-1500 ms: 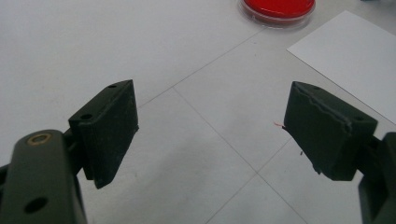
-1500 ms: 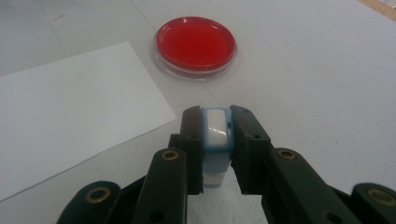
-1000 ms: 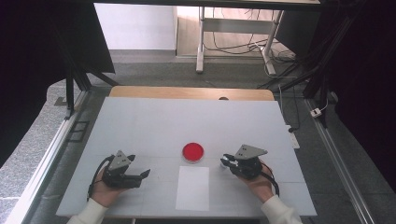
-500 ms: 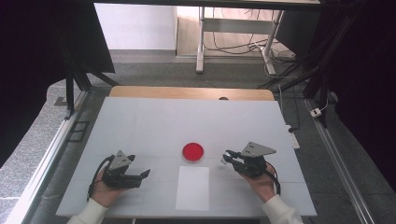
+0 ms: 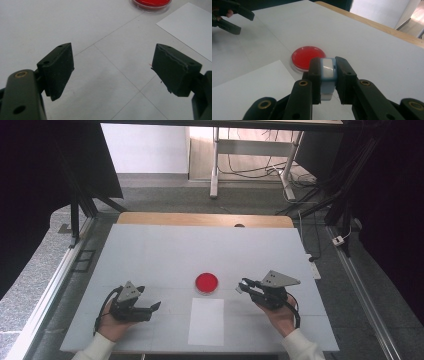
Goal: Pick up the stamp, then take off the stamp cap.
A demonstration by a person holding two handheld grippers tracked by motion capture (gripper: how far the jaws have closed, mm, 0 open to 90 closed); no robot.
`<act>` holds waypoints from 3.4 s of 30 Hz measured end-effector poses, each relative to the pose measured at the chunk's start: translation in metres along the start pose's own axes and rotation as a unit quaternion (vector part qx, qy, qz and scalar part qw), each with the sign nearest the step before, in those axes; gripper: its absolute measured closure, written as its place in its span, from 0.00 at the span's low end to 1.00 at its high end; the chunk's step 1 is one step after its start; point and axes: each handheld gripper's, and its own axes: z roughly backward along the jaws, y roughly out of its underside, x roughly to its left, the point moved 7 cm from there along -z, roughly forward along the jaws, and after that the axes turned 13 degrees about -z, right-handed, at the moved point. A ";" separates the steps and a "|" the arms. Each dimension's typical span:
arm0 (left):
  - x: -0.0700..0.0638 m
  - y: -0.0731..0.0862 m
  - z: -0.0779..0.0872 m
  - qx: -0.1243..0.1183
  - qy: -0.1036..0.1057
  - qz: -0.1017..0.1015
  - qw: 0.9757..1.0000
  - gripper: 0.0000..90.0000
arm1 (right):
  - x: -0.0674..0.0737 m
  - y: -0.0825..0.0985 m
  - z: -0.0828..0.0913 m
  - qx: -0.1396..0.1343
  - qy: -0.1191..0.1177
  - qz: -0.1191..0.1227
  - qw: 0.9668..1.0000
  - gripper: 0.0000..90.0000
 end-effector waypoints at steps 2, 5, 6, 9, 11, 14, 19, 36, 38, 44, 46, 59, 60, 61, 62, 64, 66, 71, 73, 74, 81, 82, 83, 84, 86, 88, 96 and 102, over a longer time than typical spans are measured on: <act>0.000 0.000 0.000 0.000 0.000 0.000 1.000 0.20 | 0.002 -0.003 0.001 -0.005 -0.003 0.001 1.000 0.84; 0.000 0.000 0.000 0.000 -0.001 0.001 1.000 0.20 | 0.006 -0.007 0.002 -0.008 -0.003 0.002 1.000 0.84; 0.000 0.000 0.000 0.000 -0.001 0.002 1.000 0.20 | 0.008 -0.010 0.004 -0.012 -0.004 0.001 1.000 0.83; 0.001 0.000 0.000 0.000 -0.002 0.003 1.000 0.20 | 0.011 -0.014 0.005 -0.014 -0.005 0.001 1.000 0.83; 0.001 0.000 0.000 0.000 -0.002 0.002 1.000 0.20 | 0.014 -0.021 0.006 -0.017 -0.005 0.002 1.000 0.84; 0.001 0.000 0.000 0.000 -0.002 0.001 1.000 0.20 | 0.016 -0.026 0.006 -0.019 -0.004 -0.002 1.000 0.84; 0.001 0.000 0.000 -0.001 -0.002 0.001 1.000 0.20 | 0.024 -0.035 0.002 -0.033 -0.015 -0.008 0.999 0.84; -0.001 0.001 -0.003 0.005 0.000 -0.004 1.000 0.20 | 0.050 -0.027 -0.012 -0.022 -0.051 -0.003 0.998 0.83; -0.001 0.001 -0.003 0.005 0.000 -0.005 1.000 0.20 | 0.051 -0.026 -0.013 -0.023 -0.052 -0.004 0.998 0.83; -0.001 0.001 -0.003 0.004 -0.001 -0.005 1.000 0.20 | 0.051 -0.026 -0.014 -0.026 -0.051 -0.007 0.998 0.83; -0.001 0.001 -0.003 0.005 -0.001 -0.005 1.000 0.20 | 0.052 -0.026 -0.014 -0.029 -0.051 -0.007 0.998 0.83; -0.002 -0.001 -0.002 0.001 -0.002 -0.007 1.000 0.20 | 0.049 -0.026 -0.014 -0.033 -0.046 -0.011 0.998 0.83; -0.003 -0.001 -0.003 0.002 -0.002 -0.007 1.000 0.20 | 0.049 -0.027 -0.014 -0.034 -0.045 -0.010 0.998 0.83; -0.003 -0.002 -0.003 0.002 -0.002 -0.008 1.000 0.20 | 0.049 -0.027 -0.014 -0.034 -0.045 -0.010 0.998 0.83; -0.003 -0.002 -0.002 0.001 -0.001 -0.007 1.000 0.20 | 0.048 -0.027 -0.014 -0.033 -0.044 -0.010 0.998 0.83; -0.004 -0.004 -0.002 -0.001 -0.002 -0.009 1.000 0.20 | 0.047 -0.027 -0.014 -0.033 -0.043 -0.011 0.998 0.83; -0.006 -0.008 -0.001 -0.005 -0.002 -0.012 1.000 0.20 | 0.047 -0.027 -0.013 -0.034 -0.041 -0.013 0.998 0.83; -0.012 -0.019 -0.004 -0.015 0.003 -0.019 1.000 0.20 | 0.047 -0.027 -0.014 -0.034 -0.041 -0.014 0.998 0.83; -0.015 -0.023 -0.006 -0.016 0.003 -0.023 1.000 0.20 | 0.047 -0.027 -0.015 -0.034 -0.042 -0.014 0.998 0.83; -0.016 -0.025 -0.007 -0.018 0.004 -0.024 1.000 0.20 | 0.047 -0.027 -0.015 -0.034 -0.042 -0.014 0.998 0.83; -0.023 -0.038 -0.010 -0.030 0.019 -0.021 0.999 0.19 | 0.046 -0.027 -0.014 -0.035 -0.041 -0.016 0.998 0.83; -0.023 -0.040 -0.010 -0.032 0.021 -0.019 0.999 0.19 | 0.046 -0.027 -0.014 -0.035 -0.041 -0.015 0.998 0.83; -0.023 -0.042 -0.010 -0.034 0.021 -0.019 0.999 0.19 | 0.046 -0.027 -0.014 -0.035 -0.042 -0.015 0.998 0.83; -0.023 -0.043 -0.011 -0.036 0.021 -0.017 0.999 0.19 | 0.046 -0.027 -0.014 -0.035 -0.042 -0.016 0.998 0.83; -0.024 -0.046 -0.012 -0.037 0.020 -0.019 0.999 0.19 | 0.047 -0.027 -0.015 -0.035 -0.042 -0.016 0.998 0.83; -0.024 -0.049 -0.013 -0.038 0.020 -0.022 0.999 0.19 | 0.047 -0.027 -0.015 -0.035 -0.042 -0.016 0.998 0.83; -0.030 -0.065 -0.019 -0.050 0.020 -0.024 0.998 0.18 | 0.047 -0.027 -0.016 -0.037 -0.041 -0.018 0.998 0.83; -0.035 -0.074 -0.026 -0.051 0.026 -0.031 0.998 0.18 | 0.047 -0.027 -0.017 -0.038 -0.042 -0.020 0.998 0.83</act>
